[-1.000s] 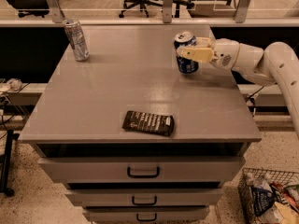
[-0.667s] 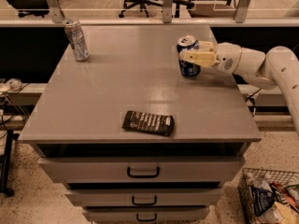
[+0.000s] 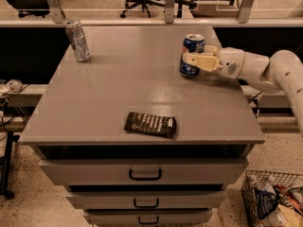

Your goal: Place pepsi can upright

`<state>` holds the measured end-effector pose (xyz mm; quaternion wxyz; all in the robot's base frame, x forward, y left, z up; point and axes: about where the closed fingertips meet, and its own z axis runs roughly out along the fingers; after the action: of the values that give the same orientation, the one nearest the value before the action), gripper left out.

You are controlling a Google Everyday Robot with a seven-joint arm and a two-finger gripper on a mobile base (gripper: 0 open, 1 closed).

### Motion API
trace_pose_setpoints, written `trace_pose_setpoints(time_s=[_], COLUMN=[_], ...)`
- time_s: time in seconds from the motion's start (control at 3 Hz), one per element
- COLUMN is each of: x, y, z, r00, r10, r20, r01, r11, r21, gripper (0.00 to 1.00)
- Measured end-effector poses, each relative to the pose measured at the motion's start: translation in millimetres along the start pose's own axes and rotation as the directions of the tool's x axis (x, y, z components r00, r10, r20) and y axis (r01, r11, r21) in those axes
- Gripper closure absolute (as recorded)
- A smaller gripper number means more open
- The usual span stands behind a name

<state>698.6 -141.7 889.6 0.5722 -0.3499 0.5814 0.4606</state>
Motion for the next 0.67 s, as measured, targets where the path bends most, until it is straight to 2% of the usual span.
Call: trace_pose_setpoints(time_s=[0.33, 0.67], x=[1.4, -7.6], y=[-3.9, -3.6], z=[-29.1, -71.1], r00=[0.999, 0.990], r10=[-0.019, -0.072], r20=[-0.046, -0.125], r01=[0.021, 0.085], r11=[0.9987, 0.9914], r21=[0.047, 0.100], gripper=[0.00, 0.00])
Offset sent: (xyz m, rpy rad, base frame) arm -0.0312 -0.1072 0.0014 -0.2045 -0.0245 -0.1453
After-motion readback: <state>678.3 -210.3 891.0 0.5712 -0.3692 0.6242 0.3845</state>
